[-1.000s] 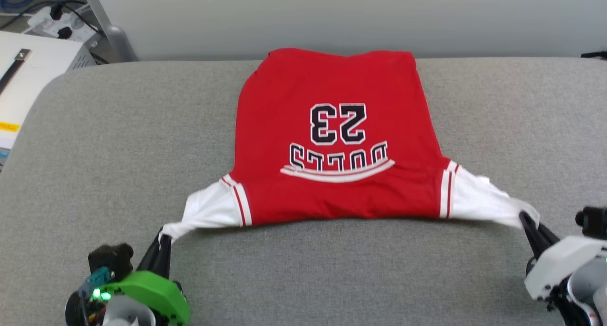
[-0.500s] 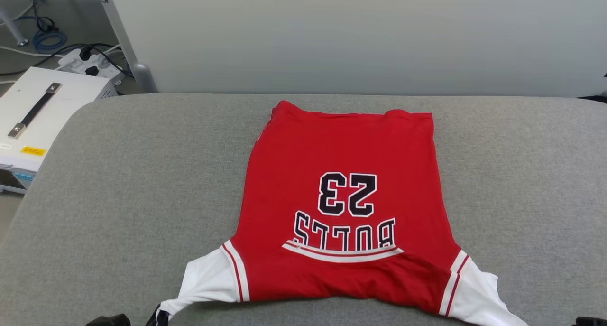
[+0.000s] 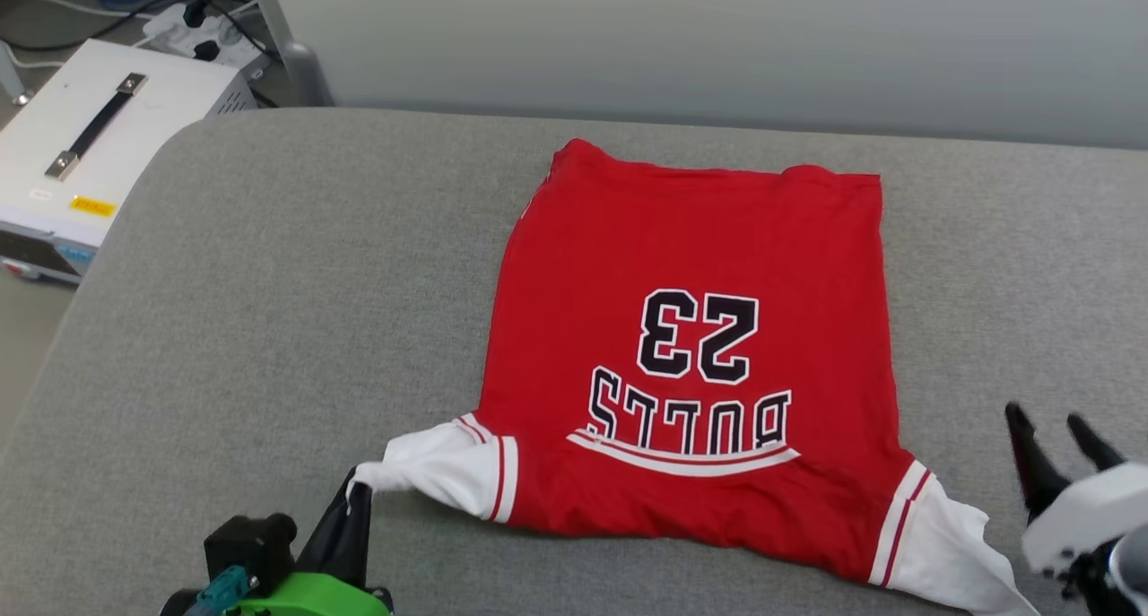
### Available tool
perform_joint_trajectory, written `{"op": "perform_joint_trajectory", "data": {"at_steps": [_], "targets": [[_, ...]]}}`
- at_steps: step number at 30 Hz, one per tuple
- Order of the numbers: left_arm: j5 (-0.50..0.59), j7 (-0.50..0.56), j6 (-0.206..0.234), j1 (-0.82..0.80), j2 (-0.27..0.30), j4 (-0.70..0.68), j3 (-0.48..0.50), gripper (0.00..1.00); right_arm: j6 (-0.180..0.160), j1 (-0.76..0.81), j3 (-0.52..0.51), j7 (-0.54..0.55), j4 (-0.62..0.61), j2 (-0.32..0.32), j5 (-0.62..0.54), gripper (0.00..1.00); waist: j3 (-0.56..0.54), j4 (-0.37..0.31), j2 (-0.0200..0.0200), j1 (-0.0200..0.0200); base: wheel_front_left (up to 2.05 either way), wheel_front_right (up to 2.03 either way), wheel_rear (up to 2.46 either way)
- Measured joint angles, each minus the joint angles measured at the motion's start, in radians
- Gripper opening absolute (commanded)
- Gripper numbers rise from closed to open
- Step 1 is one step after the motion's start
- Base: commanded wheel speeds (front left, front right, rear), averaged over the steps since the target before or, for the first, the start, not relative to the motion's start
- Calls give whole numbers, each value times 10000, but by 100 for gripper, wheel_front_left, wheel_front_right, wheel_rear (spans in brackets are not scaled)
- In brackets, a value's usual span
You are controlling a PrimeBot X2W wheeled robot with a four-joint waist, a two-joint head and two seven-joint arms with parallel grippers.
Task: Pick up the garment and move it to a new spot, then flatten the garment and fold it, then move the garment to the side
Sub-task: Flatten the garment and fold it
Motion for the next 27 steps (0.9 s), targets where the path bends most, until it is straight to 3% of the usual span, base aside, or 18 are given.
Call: {"op": "perform_joint_trajectory", "data": {"at_steps": [7, 14, 19, 27], "targets": [[140, -384, -67, -956, -454, -255, -470, 0, 0, -3452, -130, 546, 2359, -1089, 472, 100, 819, 526, 0, 1, 0, 0, 0], [284, -616, -374, -1930, -1001, -265, -1051, 0, 0, -6580, 545, 2186, 4748, -2416, 717, 100, 1717, 1242, 0, 1, 0, 0, 0], [362, -968, -708, -2658, -1421, -111, -1350, 0, 0, -8583, 894, 3595, 6178, -2943, 635, 100, 2500, 1860, 0, 3, 0, 0, 0], [466, -1252, -911, -3088, -1866, -35, -1722, 0, 0, -10203, 874, 4240, 7551, -3476, 56, 100, 3464, 2670, 0, 3, 0, 0, 0]]}}
